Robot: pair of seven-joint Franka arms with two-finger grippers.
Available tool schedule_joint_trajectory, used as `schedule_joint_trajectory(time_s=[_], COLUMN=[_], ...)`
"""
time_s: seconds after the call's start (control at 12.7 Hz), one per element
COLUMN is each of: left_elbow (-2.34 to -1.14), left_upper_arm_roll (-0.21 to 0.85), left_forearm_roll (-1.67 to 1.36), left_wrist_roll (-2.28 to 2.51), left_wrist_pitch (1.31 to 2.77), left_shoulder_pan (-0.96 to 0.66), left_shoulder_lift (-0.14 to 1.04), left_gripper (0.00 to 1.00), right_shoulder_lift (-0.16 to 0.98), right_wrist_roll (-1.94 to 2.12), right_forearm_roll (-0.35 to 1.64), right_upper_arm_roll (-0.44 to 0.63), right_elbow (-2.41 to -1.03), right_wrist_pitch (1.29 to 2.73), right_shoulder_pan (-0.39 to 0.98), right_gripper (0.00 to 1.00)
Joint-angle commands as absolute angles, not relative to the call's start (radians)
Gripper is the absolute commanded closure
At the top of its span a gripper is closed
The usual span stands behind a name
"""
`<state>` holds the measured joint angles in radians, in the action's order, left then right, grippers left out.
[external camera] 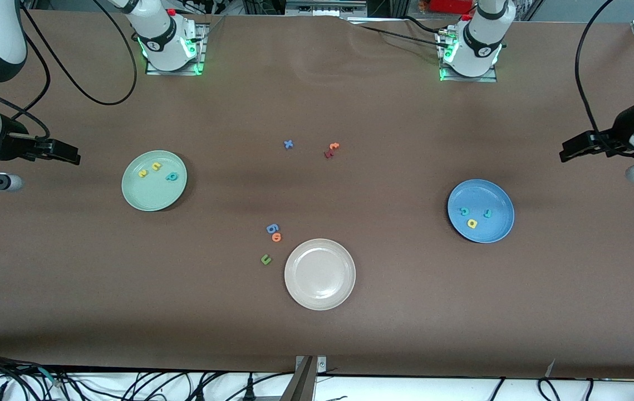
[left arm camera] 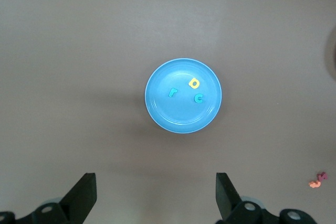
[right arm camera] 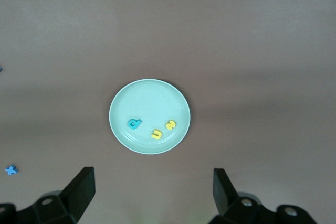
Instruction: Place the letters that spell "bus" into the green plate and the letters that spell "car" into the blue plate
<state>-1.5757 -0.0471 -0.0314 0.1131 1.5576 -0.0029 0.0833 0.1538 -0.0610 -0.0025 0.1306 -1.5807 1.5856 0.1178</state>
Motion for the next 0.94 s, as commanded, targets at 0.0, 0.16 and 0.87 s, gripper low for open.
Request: schedule_joint_trajectory(time_s=[0.0, 0.16, 0.87], left_elbow=[-1.603, -1.589, -1.594], left_upper_arm_roll=[-0.068, -0.064, -0.021], left_forearm_roll=[-0.055, -0.046, 0.011], left_wrist_roll=[0.114, 0.110, 0.107], left_wrist_pitch=[1.563, 1.540, 1.540], left_shoulder_pan=[-0.022, -0.021, -0.026], left_shoulder_lift=[0.075, 0.086, 0.092], left_gripper=[0.00, 0.00, 0.00], right_shoulder_lift=[0.143, 0.143, 0.144], right_wrist_roll=[-0.074, -0.075, -0.078], right_forearm_roll=[0.023, 0.041, 0.048], right_upper_arm_roll=[0.130, 0.132, 0.132], right_elbow=[-1.586, -1.585, -1.585], right_wrist_pitch=[1.586, 1.586, 1.585], right_shoulder_pan=[0.117, 0.117, 0.117], right_gripper=[0.00, 0.00, 0.00])
